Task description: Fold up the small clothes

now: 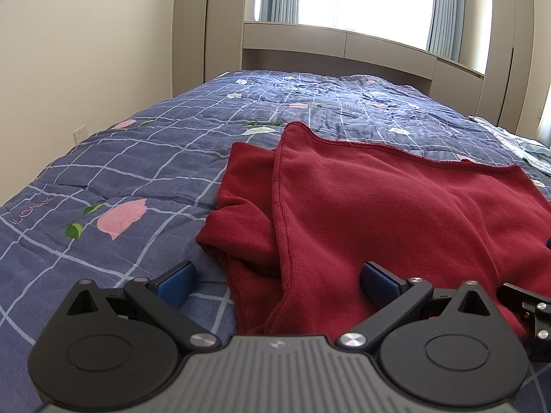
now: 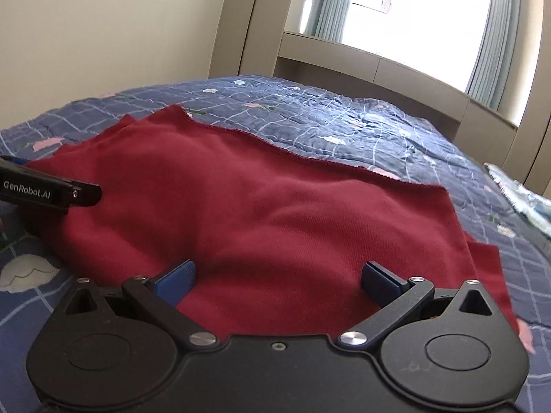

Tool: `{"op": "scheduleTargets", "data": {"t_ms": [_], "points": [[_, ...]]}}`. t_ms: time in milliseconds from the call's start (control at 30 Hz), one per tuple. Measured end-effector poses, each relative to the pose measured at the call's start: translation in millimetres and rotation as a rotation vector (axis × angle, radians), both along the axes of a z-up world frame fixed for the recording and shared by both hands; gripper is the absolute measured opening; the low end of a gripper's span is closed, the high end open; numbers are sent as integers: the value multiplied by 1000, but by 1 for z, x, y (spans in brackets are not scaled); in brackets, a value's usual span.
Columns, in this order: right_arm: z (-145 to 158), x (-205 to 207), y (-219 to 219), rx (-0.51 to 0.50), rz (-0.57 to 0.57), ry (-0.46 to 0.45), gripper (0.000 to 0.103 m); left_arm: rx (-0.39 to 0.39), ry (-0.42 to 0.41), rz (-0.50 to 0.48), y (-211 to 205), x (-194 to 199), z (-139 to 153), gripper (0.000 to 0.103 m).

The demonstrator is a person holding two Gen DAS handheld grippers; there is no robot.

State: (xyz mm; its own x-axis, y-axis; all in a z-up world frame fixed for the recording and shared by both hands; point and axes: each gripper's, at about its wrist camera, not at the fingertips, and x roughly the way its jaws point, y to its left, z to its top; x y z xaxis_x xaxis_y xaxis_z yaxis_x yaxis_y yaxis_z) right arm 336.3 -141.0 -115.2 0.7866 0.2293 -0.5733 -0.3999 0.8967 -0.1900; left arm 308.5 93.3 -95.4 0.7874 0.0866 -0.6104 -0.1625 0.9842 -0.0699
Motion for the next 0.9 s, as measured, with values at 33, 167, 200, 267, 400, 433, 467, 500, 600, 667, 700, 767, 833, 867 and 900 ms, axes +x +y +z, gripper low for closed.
{"op": "scheduleTargets", "data": {"t_ms": [33, 167, 200, 267, 400, 433, 467, 500, 600, 667, 700, 767, 833, 867, 900], "points": [[0, 0, 0, 4, 0, 0, 102, -1, -1, 0, 0, 0, 0, 103], [-1, -3, 2, -9, -1, -18, 102, -6, -5, 0, 2, 0, 0, 103], [-1, -1, 1, -11, -1, -21, 102, -8, -7, 0, 3, -1, 0, 103], [-1, -1, 0, -3, -1, -21, 102, -14, -13, 1, 4, -2, 0, 103], [-2, 0, -5, 25, 0, -8, 102, -56, -44, 11, 10, -8, 1, 103], [-2, 0, -4, 23, 0, -10, 102, -78, -54, 22, 14, -11, 4, 103], [-2, 0, -4, 22, 0, -12, 102, -98, -63, 31, 17, -15, 7, 103], [-2, 0, -6, 22, 0, -12, 102, -120, -68, 36, 19, -21, 11, 103], [-2, 1, -7, 36, 1, -7, 102, -237, -79, 58, 19, -45, 23, 103], [-2, 2, -9, 48, 2, -1, 102, -306, -75, 64, 16, -59, 25, 103], [-2, 2, -10, 53, 3, 0, 102, -332, -75, 60, 14, -63, 24, 103], [-1, 2, -11, 58, 4, 0, 102, -394, -65, 61, 11, -64, 19, 103], [-1, 2, -11, 61, 5, 0, 102, -434, -73, 90, 9, -61, 15, 103], [-1, 1, -11, 62, 5, 0, 102, -440, -80, 104, 8, -59, 13, 103], [-1, 2, -12, 64, 5, 0, 102, -442, -81, 114, 6, -56, 12, 103]]}}
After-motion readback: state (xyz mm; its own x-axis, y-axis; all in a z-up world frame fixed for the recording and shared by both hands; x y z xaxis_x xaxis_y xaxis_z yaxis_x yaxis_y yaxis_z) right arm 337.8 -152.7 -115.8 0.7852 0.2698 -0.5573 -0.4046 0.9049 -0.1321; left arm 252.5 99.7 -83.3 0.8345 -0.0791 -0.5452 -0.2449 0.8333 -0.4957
